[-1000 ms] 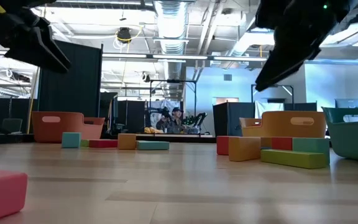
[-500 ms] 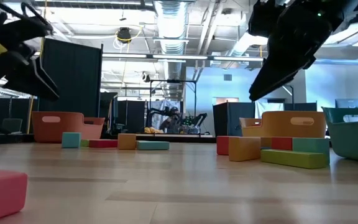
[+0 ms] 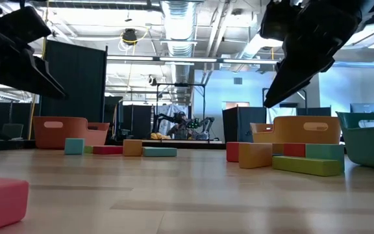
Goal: Sort blocks by size
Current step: Put the small rectangular yellow block into the green bin
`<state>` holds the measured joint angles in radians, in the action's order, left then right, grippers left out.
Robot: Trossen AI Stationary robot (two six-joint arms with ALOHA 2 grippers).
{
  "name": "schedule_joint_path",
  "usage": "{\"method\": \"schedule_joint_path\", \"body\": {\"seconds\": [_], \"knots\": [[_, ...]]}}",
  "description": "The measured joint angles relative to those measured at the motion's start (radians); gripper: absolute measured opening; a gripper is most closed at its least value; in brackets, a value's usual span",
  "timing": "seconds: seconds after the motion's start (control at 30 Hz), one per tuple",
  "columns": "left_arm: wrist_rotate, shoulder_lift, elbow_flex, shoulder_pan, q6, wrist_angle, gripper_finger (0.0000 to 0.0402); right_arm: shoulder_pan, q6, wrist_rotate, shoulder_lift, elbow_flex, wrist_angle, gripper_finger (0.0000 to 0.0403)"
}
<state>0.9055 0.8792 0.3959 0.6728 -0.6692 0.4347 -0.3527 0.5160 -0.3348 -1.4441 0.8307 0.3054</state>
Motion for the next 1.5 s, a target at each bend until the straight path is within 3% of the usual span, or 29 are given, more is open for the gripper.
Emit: {"method": "schedule_joint_path", "body": {"seconds": [0.3, 0.53, 0.93, 1.27, 1.5], "knots": [[-0.06, 0.005, -0.057, -0.04, 0.113, -0.195, 0.0224, -0.045, -0.016, 0.0, -0.001, 0.0, -0.021, 0.0249], [-0.105, 0.006, -0.106, -0.081, 0.176, -0.341, 0.0224, -0.071, -0.206, -0.001, -0.074, 0.0, -0.201, 0.0249], [-0.142, 0.006, -0.108, -0.097, 0.179, -0.346, 0.0224, -0.004, -0.336, 0.103, -0.261, 0.116, -0.09, 0.0249], [-0.141, 0.006, -0.108, -0.097, 0.191, -0.345, 0.0224, 0.029, -0.365, 0.137, -0.3, 0.156, -0.007, 0.0248], [-0.14, 0.006, -0.108, -0.097, 0.191, -0.346, 0.0224, 0.054, -0.361, 0.175, -0.345, 0.157, 0.006, 0.0214]]}}
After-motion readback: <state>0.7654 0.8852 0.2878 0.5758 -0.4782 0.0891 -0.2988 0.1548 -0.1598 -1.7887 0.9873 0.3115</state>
